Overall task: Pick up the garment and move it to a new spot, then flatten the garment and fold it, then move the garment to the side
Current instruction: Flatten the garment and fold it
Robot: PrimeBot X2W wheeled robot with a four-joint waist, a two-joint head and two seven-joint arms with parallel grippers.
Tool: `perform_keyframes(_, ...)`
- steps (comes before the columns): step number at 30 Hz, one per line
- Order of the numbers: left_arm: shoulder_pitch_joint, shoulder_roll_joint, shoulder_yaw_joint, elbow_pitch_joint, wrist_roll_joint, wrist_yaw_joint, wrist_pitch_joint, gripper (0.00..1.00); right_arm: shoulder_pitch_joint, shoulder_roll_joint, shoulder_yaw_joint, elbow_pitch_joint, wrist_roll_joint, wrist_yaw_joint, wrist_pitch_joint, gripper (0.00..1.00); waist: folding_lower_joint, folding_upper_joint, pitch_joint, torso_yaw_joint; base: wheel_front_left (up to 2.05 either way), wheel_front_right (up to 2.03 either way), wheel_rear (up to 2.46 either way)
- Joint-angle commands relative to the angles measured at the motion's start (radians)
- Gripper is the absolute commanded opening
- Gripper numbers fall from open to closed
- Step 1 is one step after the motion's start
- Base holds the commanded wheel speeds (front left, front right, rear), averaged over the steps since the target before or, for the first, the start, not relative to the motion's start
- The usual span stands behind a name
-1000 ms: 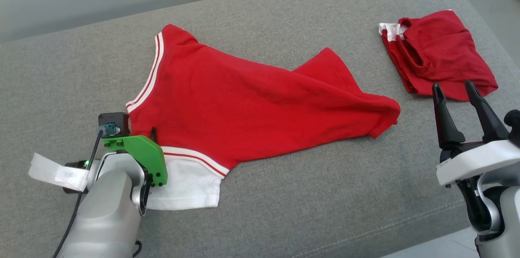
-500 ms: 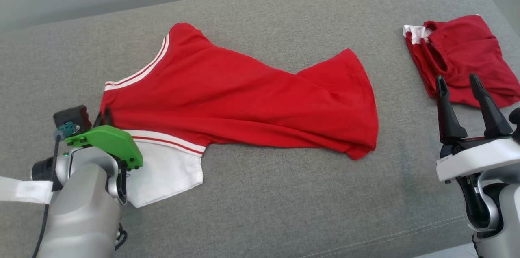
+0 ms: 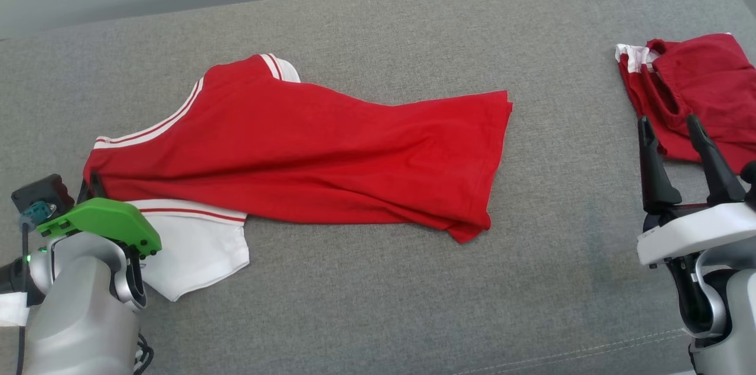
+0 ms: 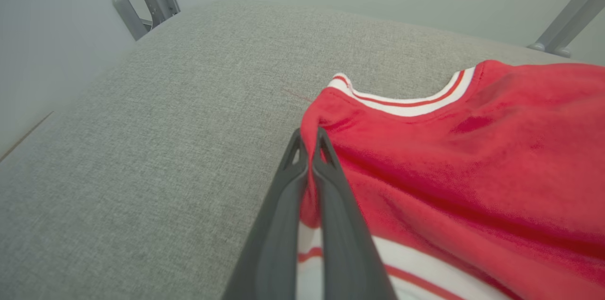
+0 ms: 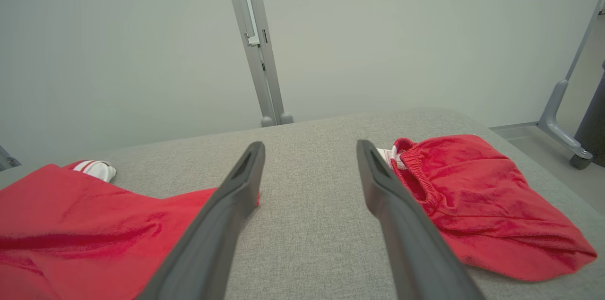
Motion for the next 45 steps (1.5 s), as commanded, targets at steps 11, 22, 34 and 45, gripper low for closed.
perform_keyframes(11, 0.115, -0.043, 0.032, -0.271, 0.088, 0.009, -0.004, 1.0, -0.032, -0.014, 0.094, 0.092, 0.046, 0.0, 0.079, 1.0, 0.0, 0.0, -0.025, 0.024, 0.0, 0.0, 0.0)
perform_keyframes(22, 0.273, -0.115, 0.028, -0.532, 0.168, -0.01, -0.004, 1.0, -0.152, 0.015, 0.143, 0.303, 0.125, 0.0, 0.221, 1.0, 0.0, 0.0, -0.039, 0.108, 0.0, 0.0, 0.0)
perform_keyframes(34, 0.41, -0.18, -0.039, -0.739, 0.199, 0.001, -0.004, 1.0, -0.311, 0.005, 0.113, 0.639, 0.097, 0.0, 0.319, 1.0, 0.0, 0.0, -0.02, 0.243, 0.0, 0.0, 0.0)
perform_keyframes(45, 0.447, -0.185, -0.067, -0.802, 0.191, 0.032, -0.004, 1.0, -0.399, -0.004, 0.121, 0.814, 0.086, 0.0, 0.25, 0.0, 0.0, 0.0, -0.024, 0.309, 0.0, 0.0, 0.0)
